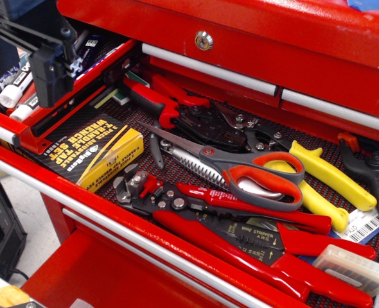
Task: Pick up scissors and put into drawer
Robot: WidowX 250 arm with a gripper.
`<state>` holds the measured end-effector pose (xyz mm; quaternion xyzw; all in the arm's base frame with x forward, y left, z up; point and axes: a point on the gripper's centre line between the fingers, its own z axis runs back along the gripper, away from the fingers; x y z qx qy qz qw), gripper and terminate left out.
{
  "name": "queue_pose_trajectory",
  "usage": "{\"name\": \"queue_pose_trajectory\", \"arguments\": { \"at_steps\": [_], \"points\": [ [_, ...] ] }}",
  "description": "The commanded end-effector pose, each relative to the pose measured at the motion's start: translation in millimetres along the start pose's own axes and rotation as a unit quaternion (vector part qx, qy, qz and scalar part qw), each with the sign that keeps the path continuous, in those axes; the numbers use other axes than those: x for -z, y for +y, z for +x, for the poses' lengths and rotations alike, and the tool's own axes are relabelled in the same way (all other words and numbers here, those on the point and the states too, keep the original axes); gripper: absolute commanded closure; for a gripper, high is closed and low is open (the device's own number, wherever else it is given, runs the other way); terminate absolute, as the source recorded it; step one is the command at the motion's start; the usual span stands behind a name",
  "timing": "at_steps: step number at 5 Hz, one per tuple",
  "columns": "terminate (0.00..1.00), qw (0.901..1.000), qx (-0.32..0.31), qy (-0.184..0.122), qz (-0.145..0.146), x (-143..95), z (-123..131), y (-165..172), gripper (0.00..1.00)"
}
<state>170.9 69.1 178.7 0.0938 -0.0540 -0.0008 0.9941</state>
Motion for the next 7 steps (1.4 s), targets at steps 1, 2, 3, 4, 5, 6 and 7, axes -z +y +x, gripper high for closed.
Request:
{"name": "queue_pose_trajectory", "arguments": {
  "at_steps": [1,2,3,4,5,6,7],
  "points": [
    [0.0,1.0,0.0,0.0,0.0,0.0,0.0,0.0,0.0],
    [0.0,0.9919,-0.127,0.001,-0.003,2.5,27.7,-34.7,0.0],
    [0.0,0.9676,-0.252,0.005,-0.006,10.6,52.0,-52.5,0.0],
    [0.0,0.9233,-0.378,0.014,-0.066,28.9,78.8,-63.2,0.0],
    [0.0,0.8693,-0.483,0.02,-0.103,45.5,94.6,-74.3,0.0],
    [0.0,0.8354,-0.538,-0.011,-0.112,65.5,106.8,-85.6,0.0],
    [0.0,0.829,-0.535,0.014,-0.162,76.7,110.0,-88.9,0.0]
  ]
}}
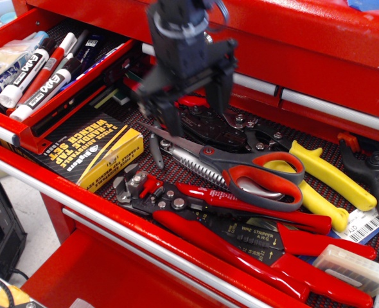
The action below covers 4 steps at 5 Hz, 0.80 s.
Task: Pick up scissors and put into drawer
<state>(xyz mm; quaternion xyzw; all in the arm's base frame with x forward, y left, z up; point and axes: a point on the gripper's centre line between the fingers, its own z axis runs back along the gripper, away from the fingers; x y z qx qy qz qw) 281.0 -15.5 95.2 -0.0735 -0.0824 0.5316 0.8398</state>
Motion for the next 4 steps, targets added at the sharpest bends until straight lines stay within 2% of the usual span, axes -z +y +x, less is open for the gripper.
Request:
{"name": "queue_pose_trajectory", "arguments": {
  "at_steps": [1,4],
  "points": [
    [0.0,0.9981,-0.008,0.043,-0.043,6.8,3.0,-6.5,0.0],
    [0.0,0.9957,-0.033,0.055,-0.067,33.2,-7.6,0.7,0.0]
  ]
}}
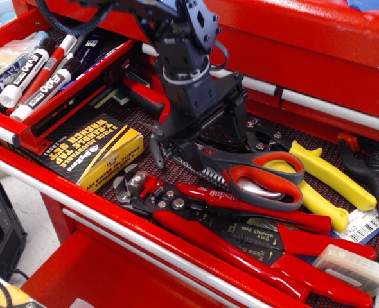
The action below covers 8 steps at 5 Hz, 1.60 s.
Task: Pick up scissors and put into drawer
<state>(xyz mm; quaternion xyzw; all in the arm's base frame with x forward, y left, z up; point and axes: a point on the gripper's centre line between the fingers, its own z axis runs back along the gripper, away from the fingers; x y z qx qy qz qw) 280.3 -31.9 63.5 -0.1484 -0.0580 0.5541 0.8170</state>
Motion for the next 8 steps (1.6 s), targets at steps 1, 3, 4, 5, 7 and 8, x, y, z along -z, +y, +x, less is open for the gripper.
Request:
{"name": "queue_pose_trajectory", "arguments": {
  "at_steps": [1,3,4,5,7,8],
  "points": [
    [0.0,0.9996,-0.002,0.01,-0.026,10.8,12.1,5.9,0.0],
    [0.0,0.9995,-0.024,0.006,-0.021,22.5,15.1,9.9,0.0],
    [0.0,0.9993,-0.028,0.011,-0.021,23.2,13.5,10.6,1.0],
    [0.0,0.9992,-0.027,0.017,-0.024,23.1,12.7,13.7,1.0],
    [0.0,0.9996,-0.001,0.01,0.028,-6.6,8.2,21.6,1.0],
    [0.0,0.9977,0.028,0.013,0.061,-23.0,20.5,18.4,1.0]
  ]
}}
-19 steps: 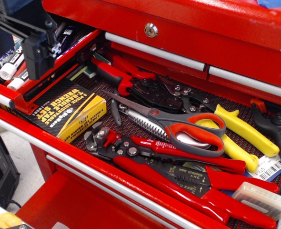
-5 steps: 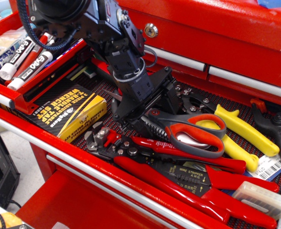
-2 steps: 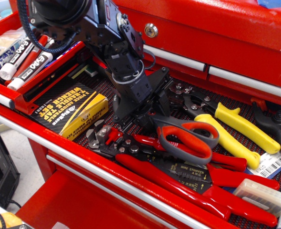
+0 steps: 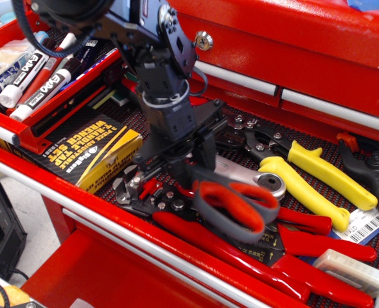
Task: Pick up scissors and put into drawer
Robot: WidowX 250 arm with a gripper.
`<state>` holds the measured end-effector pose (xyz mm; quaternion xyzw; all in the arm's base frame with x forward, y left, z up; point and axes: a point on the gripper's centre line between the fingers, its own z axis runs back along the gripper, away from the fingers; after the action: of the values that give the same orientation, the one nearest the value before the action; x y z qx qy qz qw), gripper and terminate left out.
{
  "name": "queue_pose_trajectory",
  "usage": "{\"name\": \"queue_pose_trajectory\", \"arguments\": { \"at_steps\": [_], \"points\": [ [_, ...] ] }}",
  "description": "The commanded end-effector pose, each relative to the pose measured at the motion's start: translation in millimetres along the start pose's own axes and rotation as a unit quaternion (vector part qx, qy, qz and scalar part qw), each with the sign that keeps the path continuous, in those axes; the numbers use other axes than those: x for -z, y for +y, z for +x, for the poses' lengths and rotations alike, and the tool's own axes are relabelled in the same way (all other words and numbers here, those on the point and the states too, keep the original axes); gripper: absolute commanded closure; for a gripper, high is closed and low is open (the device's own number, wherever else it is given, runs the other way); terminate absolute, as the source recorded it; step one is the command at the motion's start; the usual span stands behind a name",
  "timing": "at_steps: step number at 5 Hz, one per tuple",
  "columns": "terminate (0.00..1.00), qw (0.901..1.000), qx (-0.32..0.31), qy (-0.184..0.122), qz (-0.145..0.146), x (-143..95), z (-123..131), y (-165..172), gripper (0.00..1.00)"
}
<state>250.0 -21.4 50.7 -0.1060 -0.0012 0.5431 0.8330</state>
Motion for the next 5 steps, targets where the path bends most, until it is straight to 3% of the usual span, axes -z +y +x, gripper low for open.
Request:
{"name": "queue_pose_trajectory", "arguments": {
  "at_steps": [1,2,3,5],
  "points": [
    [0.0,0.9979,0.048,-0.033,0.029,-50.7,31.8,-8.0,1.0],
    [0.0,0.9923,0.075,-0.068,0.071,-80.2,50.6,6.2,1.0],
    [0.0,0.9842,0.109,-0.11,0.085,-102.5,78.3,20.7,1.0],
    [0.0,0.9708,0.166,-0.155,0.077,-129.2,135.2,49.3,1.0]
  ]
}}
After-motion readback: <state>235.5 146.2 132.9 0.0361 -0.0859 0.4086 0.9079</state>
